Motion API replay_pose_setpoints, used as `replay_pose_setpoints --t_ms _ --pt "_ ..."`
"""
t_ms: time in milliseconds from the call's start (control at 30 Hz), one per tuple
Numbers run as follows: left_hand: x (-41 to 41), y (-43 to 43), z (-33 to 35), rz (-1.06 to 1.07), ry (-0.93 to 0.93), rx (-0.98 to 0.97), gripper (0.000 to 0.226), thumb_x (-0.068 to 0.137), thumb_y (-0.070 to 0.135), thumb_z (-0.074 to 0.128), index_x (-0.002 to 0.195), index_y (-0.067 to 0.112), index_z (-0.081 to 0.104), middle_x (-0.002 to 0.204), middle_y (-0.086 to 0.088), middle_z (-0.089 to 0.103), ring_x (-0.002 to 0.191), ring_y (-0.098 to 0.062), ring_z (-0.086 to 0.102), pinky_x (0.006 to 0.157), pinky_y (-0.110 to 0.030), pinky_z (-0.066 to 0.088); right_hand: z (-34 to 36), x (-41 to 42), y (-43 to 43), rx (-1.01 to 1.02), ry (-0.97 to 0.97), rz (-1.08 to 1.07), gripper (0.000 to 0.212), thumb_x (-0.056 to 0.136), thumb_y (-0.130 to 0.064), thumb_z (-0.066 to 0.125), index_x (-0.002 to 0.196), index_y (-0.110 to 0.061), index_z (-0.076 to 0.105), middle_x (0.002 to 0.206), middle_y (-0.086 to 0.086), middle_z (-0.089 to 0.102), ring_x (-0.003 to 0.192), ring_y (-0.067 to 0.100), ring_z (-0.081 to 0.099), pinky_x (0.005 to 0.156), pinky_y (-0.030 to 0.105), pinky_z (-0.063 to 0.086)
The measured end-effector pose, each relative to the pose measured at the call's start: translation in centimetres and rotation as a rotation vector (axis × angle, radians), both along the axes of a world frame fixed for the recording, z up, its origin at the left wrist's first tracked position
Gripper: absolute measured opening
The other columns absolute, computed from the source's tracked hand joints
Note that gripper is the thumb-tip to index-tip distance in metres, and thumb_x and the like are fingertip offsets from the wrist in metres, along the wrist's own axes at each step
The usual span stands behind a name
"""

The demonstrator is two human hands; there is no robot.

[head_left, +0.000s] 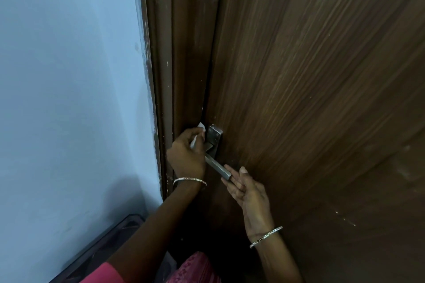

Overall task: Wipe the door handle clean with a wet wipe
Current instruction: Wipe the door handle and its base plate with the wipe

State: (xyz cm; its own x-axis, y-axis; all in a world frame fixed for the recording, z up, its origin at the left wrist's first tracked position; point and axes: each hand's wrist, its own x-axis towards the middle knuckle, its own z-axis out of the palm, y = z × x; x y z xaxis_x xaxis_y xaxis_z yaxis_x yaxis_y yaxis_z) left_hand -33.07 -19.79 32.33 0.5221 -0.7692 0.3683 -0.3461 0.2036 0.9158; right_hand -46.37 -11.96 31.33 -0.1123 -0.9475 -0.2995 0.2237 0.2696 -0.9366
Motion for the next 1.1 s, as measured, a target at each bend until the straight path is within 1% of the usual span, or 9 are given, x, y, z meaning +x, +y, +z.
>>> replay_pose_setpoints --t_ms 200,300,433,567,700,833,933,1033,1100 --pt "-1.7 -1.1 3.0 -0.053 -0.014 -0.14 0.028 0.096 0.016 0.058 0.121 0.013 0.068 0.109 -0.002 0.073 0.092 -0.009 0.069 0.079 -0.003 0.047 0.1 0.4 0.3 -0.009 0.004 -0.035 0.039 0.104 -0.032 0.044 0.123 -0.007 0.067 0.119 -0.003 0.075 0.107 0.014 0.073 0.106 0.032 0.045" --pt "-3.9 -0.9 1.5 -0.079 -0.082 -0.114 0.037 0.099 0.015 0.05 0.135 0.015 0.056 0.102 -0.012 0.074 0.075 -0.016 0.071 0.067 -0.017 0.056 0.3 0.5 0.5 -0.017 0.045 -0.033 0.035 0.103 -0.031 0.046 0.111 -0.012 0.074 0.109 -0.003 0.078 0.096 0.009 0.075 0.094 0.025 0.049" --pt "-4.1 -0.8 -1.0 -0.143 -0.365 -0.092 0.045 0.099 0.011 0.041 0.144 0.017 0.043 0.122 -0.012 0.065 0.101 -0.023 0.067 0.083 -0.036 0.057 0.0 0.6 0.4 -0.028 0.065 -0.045 0.031 0.104 -0.026 0.045 0.096 -0.02 0.075 0.09 -0.013 0.08 0.083 0.004 0.076 0.08 0.019 0.052" --pt "-2.1 -0.4 -2.3 -0.217 -0.631 -0.164 0.053 0.089 -0.002 0.056 0.14 0.009 0.05 0.137 -0.013 0.058 0.125 -0.023 0.057 0.096 -0.036 0.053 0.2 0.8 0.4 -0.017 0.064 -0.02 0.035 0.104 -0.03 0.044 0.117 -0.014 0.072 0.117 -0.004 0.075 0.107 0.016 0.073 0.102 0.032 0.049" --pt "0.0 -0.2 -3.1 -0.326 -0.719 -0.206 0.061 0.081 -0.009 0.061 0.138 0.01 0.052 0.144 -0.013 0.05 0.136 -0.021 0.045 0.106 -0.03 0.043 0.3 0.8 0.6 -0.003 0.056 -0.018 0.034 0.104 -0.032 0.045 0.118 -0.017 0.072 0.126 -0.004 0.071 0.109 0.017 0.072 0.107 0.037 0.046" --pt "0.4 -0.2 -2.7 -0.348 -0.718 -0.198 0.062 0.086 -0.004 0.058 0.144 0.014 0.044 0.138 -0.013 0.056 0.125 -0.023 0.057 0.101 -0.027 0.046 0.6 0.8 0.8 0.004 0.064 -0.013 0.035 0.104 -0.033 0.045 0.119 -0.017 0.072 0.13 -0.004 0.069 0.106 0.017 0.073 0.107 0.039 0.047" --pt "0.2 -0.5 -2.0 -0.276 -0.454 -0.034 0.059 0.094 0.005 0.053 0.149 0.015 0.036 0.104 -0.01 0.071 0.086 -0.016 0.069 0.083 -0.028 0.056 0.7 0.8 1.0 0.005 0.071 -0.002 0.035 0.103 -0.036 0.045 0.119 -0.019 0.072 0.131 -0.004 0.067 0.105 0.015 0.074 0.108 0.04 0.047" --pt "0.0 -0.7 -1.8 -0.23 -0.321 -0.037 0.046 0.094 0.001 0.052 0.139 0.012 0.052 0.091 -0.01 0.074 0.066 0.0 0.057 0.07 -0.006 0.044 0.6 0.7 1.0 -0.003 0.068 -0.004 0.036 0.103 -0.036 0.045 0.121 -0.019 0.071 0.132 -0.003 0.066 0.105 0.014 0.074 0.105 0.037 0.048" --pt "-0.2 -0.5 -1.5 -0.229 -0.179 -0.015 0.039 0.096 0.004 0.051 0.133 0.014 0.059 0.087 -0.009 0.074 0.057 0.002 0.054 0.058 -0.003 0.04 0.6 0.8 0.9 -0.004 0.064 -0.013 0.036 0.103 -0.036 0.045 0.121 -0.019 0.071 0.133 -0.004 0.066 0.105 0.015 0.074 0.106 0.038 0.048"
